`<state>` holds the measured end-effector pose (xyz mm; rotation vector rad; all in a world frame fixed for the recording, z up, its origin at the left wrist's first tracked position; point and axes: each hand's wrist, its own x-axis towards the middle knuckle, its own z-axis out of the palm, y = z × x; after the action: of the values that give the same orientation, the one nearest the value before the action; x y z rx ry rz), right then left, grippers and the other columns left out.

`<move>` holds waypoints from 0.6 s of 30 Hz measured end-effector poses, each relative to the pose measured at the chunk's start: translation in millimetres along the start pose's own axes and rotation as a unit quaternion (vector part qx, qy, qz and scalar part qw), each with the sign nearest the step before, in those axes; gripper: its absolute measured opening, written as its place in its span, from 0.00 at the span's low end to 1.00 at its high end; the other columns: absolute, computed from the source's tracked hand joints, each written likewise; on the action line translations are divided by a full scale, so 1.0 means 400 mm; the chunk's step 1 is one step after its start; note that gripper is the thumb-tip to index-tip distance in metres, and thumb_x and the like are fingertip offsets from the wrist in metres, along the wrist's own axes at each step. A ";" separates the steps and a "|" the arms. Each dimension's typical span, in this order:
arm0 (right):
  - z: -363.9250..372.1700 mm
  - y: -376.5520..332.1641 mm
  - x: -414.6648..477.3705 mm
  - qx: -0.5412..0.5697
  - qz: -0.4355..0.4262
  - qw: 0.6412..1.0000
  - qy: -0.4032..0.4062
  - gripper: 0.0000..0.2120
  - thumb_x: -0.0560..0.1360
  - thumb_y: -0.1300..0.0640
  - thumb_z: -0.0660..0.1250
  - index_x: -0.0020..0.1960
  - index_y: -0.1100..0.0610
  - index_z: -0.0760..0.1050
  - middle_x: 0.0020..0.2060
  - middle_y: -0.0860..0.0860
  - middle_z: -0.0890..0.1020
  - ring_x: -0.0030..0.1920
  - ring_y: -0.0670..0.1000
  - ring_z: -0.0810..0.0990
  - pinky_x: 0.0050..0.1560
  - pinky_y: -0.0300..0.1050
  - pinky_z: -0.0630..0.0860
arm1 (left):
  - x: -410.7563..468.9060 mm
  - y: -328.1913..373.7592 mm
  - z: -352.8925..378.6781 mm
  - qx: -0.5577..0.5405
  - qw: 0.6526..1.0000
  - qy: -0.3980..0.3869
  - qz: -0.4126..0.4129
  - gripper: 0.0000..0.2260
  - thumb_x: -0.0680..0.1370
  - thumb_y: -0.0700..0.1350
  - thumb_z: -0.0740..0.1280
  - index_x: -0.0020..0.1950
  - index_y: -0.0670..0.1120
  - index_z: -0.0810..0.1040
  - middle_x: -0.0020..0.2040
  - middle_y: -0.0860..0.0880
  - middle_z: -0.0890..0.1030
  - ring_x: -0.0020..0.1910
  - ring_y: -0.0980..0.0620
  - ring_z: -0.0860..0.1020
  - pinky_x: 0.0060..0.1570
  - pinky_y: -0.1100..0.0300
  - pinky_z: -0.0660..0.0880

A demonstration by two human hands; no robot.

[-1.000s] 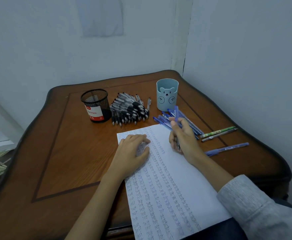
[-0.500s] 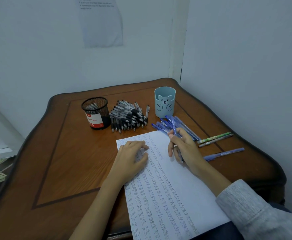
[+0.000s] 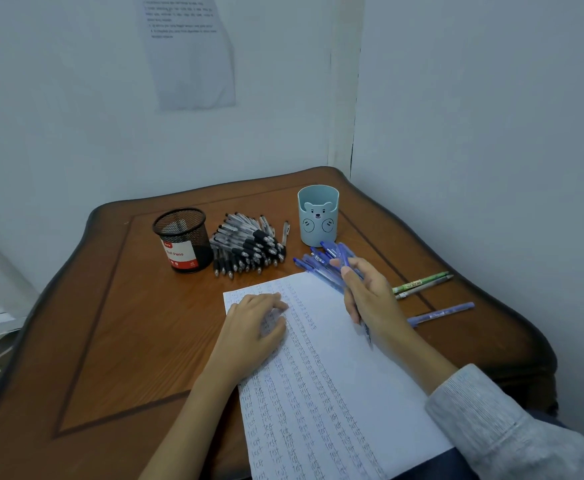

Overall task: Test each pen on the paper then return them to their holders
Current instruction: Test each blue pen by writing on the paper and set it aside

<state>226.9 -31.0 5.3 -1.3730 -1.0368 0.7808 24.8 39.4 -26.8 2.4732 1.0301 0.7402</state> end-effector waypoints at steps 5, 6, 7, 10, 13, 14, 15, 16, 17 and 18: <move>-0.008 -0.006 -0.005 -0.061 -0.038 0.997 0.008 0.13 0.81 0.51 0.59 0.56 0.60 0.75 0.20 0.53 0.69 0.18 0.45 0.65 0.21 0.38 0.63 | -0.001 0.000 0.002 0.001 1.000 -0.002 0.000 0.10 0.79 0.49 0.63 0.59 0.54 0.77 0.64 0.60 0.74 0.63 0.63 0.67 0.60 0.62 0.59; -0.011 -0.005 -0.004 -0.077 -0.045 0.996 0.007 0.13 0.81 0.52 0.59 0.56 0.60 0.75 0.20 0.53 0.69 0.18 0.45 0.64 0.21 0.38 0.64 | -0.001 0.001 0.003 0.000 1.000 -0.003 -0.001 0.10 0.78 0.51 0.62 0.59 0.54 0.77 0.64 0.60 0.74 0.63 0.63 0.67 0.60 0.61 0.59; -0.015 -0.002 -0.002 -0.090 -0.050 0.995 0.005 0.13 0.81 0.53 0.59 0.55 0.61 0.75 0.20 0.54 0.69 0.18 0.45 0.64 0.20 0.37 0.64 | -0.001 0.001 0.003 -0.002 1.000 -0.004 -0.003 0.12 0.78 0.53 0.61 0.58 0.54 0.77 0.64 0.61 0.74 0.63 0.63 0.67 0.60 0.61 0.60; -0.032 0.008 0.013 -0.130 -0.065 0.989 -0.005 0.10 0.81 0.55 0.60 0.54 0.61 0.76 0.21 0.54 0.68 0.18 0.45 0.63 0.21 0.39 0.63 | 0.000 -0.003 0.002 -0.009 1.000 -0.003 -0.005 0.15 0.76 0.56 0.57 0.58 0.55 0.77 0.63 0.63 0.73 0.62 0.64 0.67 0.61 0.60 0.61; -0.052 0.021 0.043 -0.193 -0.082 0.978 0.002 0.07 0.80 0.57 0.61 0.55 0.56 0.76 0.22 0.47 0.67 0.24 0.44 0.61 0.29 0.43 0.60 | 0.000 -0.005 0.002 -0.011 1.000 -0.005 -0.007 0.17 0.75 0.59 0.56 0.58 0.56 0.77 0.63 0.63 0.73 0.63 0.64 0.68 0.62 0.58 0.62; -0.057 0.023 0.056 -0.213 -0.088 0.973 0.010 0.08 0.80 0.58 0.61 0.56 0.55 0.77 0.25 0.50 0.70 0.27 0.45 0.63 0.31 0.44 0.61 | 0.001 -0.006 0.002 -0.013 1.000 -0.007 -0.008 0.17 0.74 0.59 0.56 0.58 0.57 0.77 0.63 0.63 0.73 0.63 0.64 0.68 0.62 0.58 0.62; -0.061 0.022 0.068 -0.235 -0.097 0.967 0.019 0.09 0.80 0.58 0.62 0.59 0.56 0.77 0.27 0.54 0.72 0.29 0.46 0.65 0.32 0.44 0.63 | 0.002 -0.007 0.001 -0.016 1.000 -0.008 -0.009 0.18 0.74 0.60 0.56 0.58 0.57 0.77 0.64 0.63 0.73 0.64 0.64 0.68 0.63 0.57 0.62; -0.065 0.019 0.080 -0.259 -0.110 0.959 0.028 0.12 0.79 0.57 0.64 0.61 0.56 0.77 0.29 0.55 0.73 0.30 0.47 0.66 0.33 0.43 0.65 | 0.003 -0.008 0.001 -0.019 1.000 -0.011 -0.010 0.19 0.73 0.60 0.56 0.59 0.57 0.77 0.65 0.63 0.73 0.64 0.64 0.68 0.64 0.56 0.63; -0.068 0.016 0.093 -0.285 -0.124 0.950 0.034 0.14 0.78 0.56 0.66 0.63 0.57 0.77 0.30 0.54 0.75 0.30 0.47 0.67 0.33 0.41 0.66 | 0.004 -0.009 0.000 -0.022 1.000 -0.015 -0.013 0.19 0.73 0.60 0.57 0.60 0.57 0.77 0.66 0.62 0.72 0.65 0.64 0.68 0.65 0.56 0.63; -0.070 0.014 0.107 -0.309 -0.133 0.941 0.038 0.15 0.78 0.55 0.67 0.63 0.57 0.78 0.31 0.54 0.77 0.30 0.46 0.68 0.32 0.39 0.66 | 0.006 -0.010 0.000 -0.023 0.999 -0.018 -0.016 0.20 0.73 0.60 0.57 0.60 0.57 0.77 0.66 0.62 0.72 0.65 0.64 0.68 0.66 0.55 0.64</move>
<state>269.5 -2.5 7.7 -1.7181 -1.4417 0.1934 23.8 43.8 -28.0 2.4156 1.0254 0.6984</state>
